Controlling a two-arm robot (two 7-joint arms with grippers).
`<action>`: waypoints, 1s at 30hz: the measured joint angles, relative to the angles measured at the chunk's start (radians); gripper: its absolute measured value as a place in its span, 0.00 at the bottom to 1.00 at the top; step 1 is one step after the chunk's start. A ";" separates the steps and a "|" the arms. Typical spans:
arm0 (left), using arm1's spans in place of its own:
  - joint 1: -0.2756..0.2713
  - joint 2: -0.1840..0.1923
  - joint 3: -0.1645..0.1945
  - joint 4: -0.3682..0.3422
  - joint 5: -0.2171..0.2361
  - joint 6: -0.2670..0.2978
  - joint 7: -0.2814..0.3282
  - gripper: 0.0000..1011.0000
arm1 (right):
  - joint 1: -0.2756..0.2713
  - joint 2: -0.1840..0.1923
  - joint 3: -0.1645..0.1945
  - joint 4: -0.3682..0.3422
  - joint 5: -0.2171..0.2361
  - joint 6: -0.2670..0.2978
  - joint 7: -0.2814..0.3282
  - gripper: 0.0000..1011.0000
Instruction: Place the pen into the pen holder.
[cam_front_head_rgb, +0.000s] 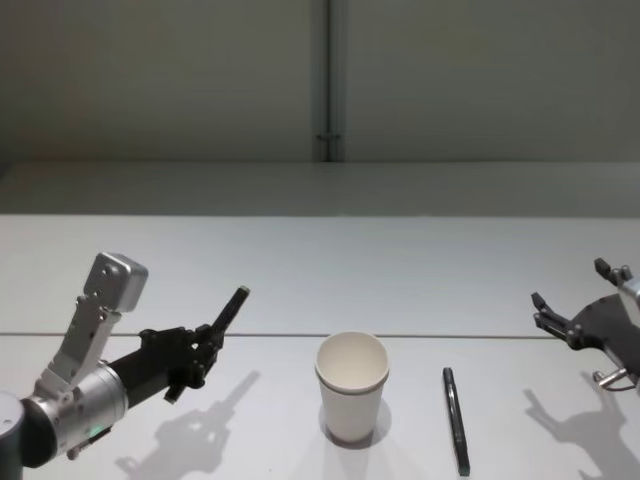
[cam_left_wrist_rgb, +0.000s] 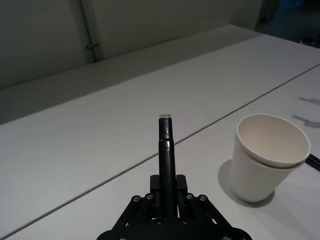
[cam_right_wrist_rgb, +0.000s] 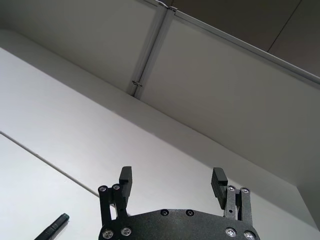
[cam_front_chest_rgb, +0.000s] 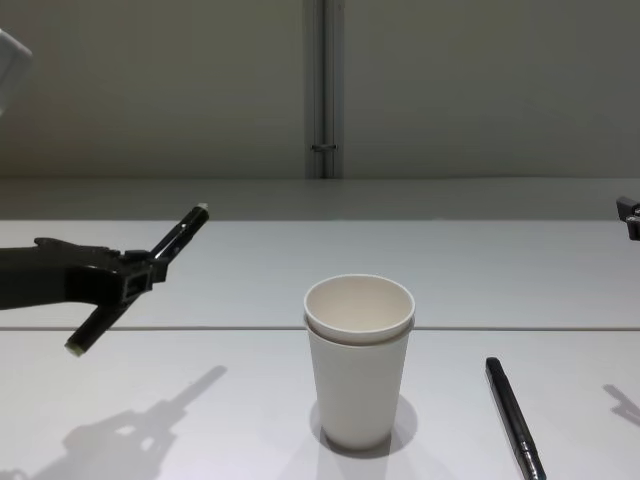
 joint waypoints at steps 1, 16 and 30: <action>0.005 0.004 -0.002 -0.005 -0.012 -0.022 -0.012 0.18 | 0.000 0.000 0.000 0.000 0.000 0.000 0.000 1.00; 0.038 0.026 -0.011 -0.022 -0.134 -0.219 -0.145 0.18 | 0.000 0.000 0.000 0.000 0.000 0.000 0.000 1.00; -0.003 0.021 0.054 0.019 -0.256 -0.353 -0.338 0.18 | 0.000 0.000 0.000 0.000 0.000 0.000 0.000 1.00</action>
